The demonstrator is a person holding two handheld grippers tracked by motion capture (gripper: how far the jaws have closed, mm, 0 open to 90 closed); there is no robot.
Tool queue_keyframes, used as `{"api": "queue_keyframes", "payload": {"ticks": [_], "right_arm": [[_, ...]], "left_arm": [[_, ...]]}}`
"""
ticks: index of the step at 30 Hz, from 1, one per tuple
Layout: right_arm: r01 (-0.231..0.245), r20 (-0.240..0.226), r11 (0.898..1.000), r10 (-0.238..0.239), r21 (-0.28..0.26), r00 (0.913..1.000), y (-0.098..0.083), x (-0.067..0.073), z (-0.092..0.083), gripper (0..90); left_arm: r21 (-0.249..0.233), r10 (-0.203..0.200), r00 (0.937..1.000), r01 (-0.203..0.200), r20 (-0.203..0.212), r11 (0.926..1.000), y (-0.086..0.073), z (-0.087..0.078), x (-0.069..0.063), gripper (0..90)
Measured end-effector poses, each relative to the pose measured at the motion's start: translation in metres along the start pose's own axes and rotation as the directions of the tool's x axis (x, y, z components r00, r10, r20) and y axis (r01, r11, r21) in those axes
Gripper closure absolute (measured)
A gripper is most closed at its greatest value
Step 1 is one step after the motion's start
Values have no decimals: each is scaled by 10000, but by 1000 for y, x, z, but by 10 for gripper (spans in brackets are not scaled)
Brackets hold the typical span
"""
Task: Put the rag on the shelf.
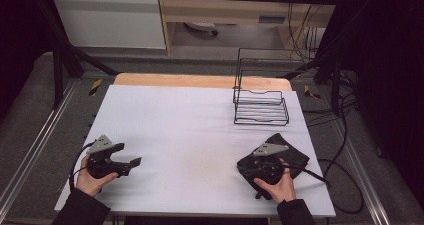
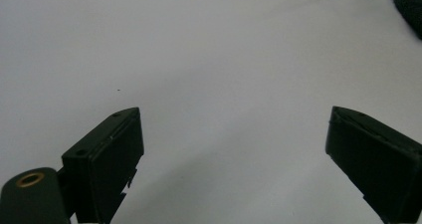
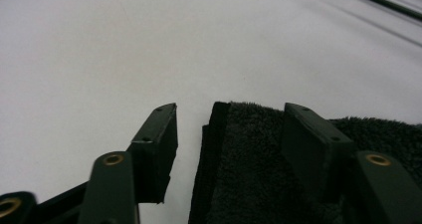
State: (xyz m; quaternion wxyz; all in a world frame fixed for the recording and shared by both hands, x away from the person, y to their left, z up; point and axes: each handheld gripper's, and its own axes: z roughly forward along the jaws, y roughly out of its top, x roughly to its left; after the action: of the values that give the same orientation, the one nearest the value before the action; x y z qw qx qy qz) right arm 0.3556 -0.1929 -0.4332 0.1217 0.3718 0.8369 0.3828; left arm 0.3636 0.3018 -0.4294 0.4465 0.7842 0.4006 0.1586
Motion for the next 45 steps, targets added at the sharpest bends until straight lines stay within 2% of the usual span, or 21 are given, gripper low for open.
{"api": "queue_keyframes", "payload": {"ticks": [3, 8, 12, 15, 18, 22, 26, 33, 38, 45], "right_arm": [[309, 273, 9993, -315, 227, 9991, -2, 1, 8, 530], [624, 538, 9978, -635, 224, 9965, -4, 2, 12, 594], [1077, 874, 9931, -1115, 471, 9899, -3, 7, 16, 664], [1136, 804, 9924, -1171, 468, 9899, -2, 6, 16, 745], [1222, 791, 9912, -1260, 511, 9889, -1, 4, 16, 785], [1245, 732, 9911, -1277, 465, 9891, 1, 3, 15, 805], [1237, 670, 9921, -1247, 190, 9899, 4, 2, 12, 811], [1350, 537, 9908, -1345, -70, 9895, 11, 6, 10, 815], [1420, 91, 9894, -1418, -312, 9898, 20, 14, 13, 816], [1730, -336, 9843, -1742, -356, 9841, 31, 31, 24, 816]], "left_arm": [[75, 38, 10000, -38, 17, 10000, 0, 0, 0, 81], [39, -22, 10000, 21, 23, 10000, 0, 0, 0, 82], [56, -10, 10000, 10, 31, 10000, 0, 1, 0, 84], [56, 19, 10000, -19, 37, 10000, 0, 1, 0, 85], [55, 11, 10000, -11, 35, 10000, 0, 1, 0, 86], [35, -22, 10000, 22, 17, 10000, 0, 0, 0, 86], [44, -39, 10000, 39, -2, 10000, -1, 1, 1, 87], [64, -19, 10000, 20, -56, 10000, 0, 1, 0, 87], [71, -22, 10000, 22, -77, 10000, 0, 1, 1, 86], [89, -25, 9999, 26, -127, 10000, 0, 1, 1, 85]]}}
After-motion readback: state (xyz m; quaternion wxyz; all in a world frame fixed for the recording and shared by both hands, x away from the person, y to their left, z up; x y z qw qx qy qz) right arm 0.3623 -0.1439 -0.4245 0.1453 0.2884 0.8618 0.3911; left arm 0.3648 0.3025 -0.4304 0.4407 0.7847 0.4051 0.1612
